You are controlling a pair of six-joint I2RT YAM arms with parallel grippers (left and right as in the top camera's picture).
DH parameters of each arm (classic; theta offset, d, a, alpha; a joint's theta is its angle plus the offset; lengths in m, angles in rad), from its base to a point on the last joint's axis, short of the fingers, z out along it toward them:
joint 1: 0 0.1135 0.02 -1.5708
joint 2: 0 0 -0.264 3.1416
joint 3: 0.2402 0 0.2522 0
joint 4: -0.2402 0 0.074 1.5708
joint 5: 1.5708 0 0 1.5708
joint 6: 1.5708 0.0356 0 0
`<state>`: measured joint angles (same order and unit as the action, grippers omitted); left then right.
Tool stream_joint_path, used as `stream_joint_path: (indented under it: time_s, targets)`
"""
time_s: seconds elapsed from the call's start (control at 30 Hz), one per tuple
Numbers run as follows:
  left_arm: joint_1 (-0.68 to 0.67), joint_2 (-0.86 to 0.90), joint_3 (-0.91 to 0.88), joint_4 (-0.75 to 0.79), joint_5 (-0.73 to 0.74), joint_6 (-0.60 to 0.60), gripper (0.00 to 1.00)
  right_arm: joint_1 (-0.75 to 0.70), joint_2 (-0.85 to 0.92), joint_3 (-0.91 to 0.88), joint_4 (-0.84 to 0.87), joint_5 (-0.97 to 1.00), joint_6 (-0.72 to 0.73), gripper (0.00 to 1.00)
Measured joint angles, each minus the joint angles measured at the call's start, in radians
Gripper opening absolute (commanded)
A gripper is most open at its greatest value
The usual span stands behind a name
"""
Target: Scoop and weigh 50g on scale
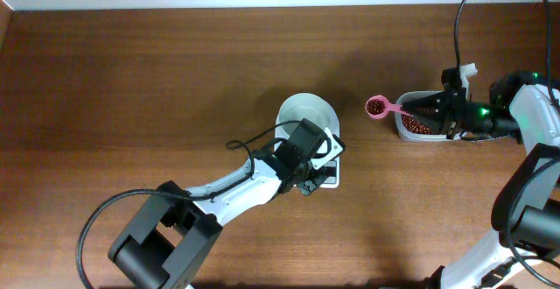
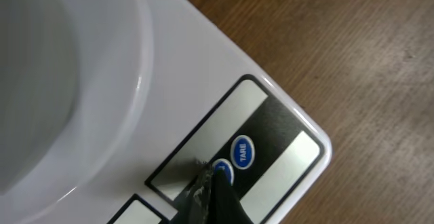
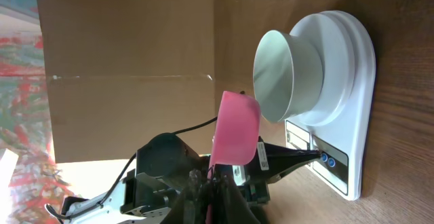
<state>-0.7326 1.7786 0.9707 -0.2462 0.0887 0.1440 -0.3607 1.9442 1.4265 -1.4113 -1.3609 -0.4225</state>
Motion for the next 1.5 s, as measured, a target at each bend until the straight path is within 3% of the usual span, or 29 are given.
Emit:
stream_joint_path:
  time_s: [1.3, 1.5]
  targets:
    - [-0.002, 0.018, 0.024, -0.029, -0.047, -0.036, 0.0, 0.0, 0.0, 0.0, 0.0, 0.0, 0.0, 0.04]
    - [-0.001, 0.004, 0.121, -0.251, -0.079, -0.036, 0.0, 0.0, 0.0, 0.0, -0.001, 0.001, 0.0, 0.04]
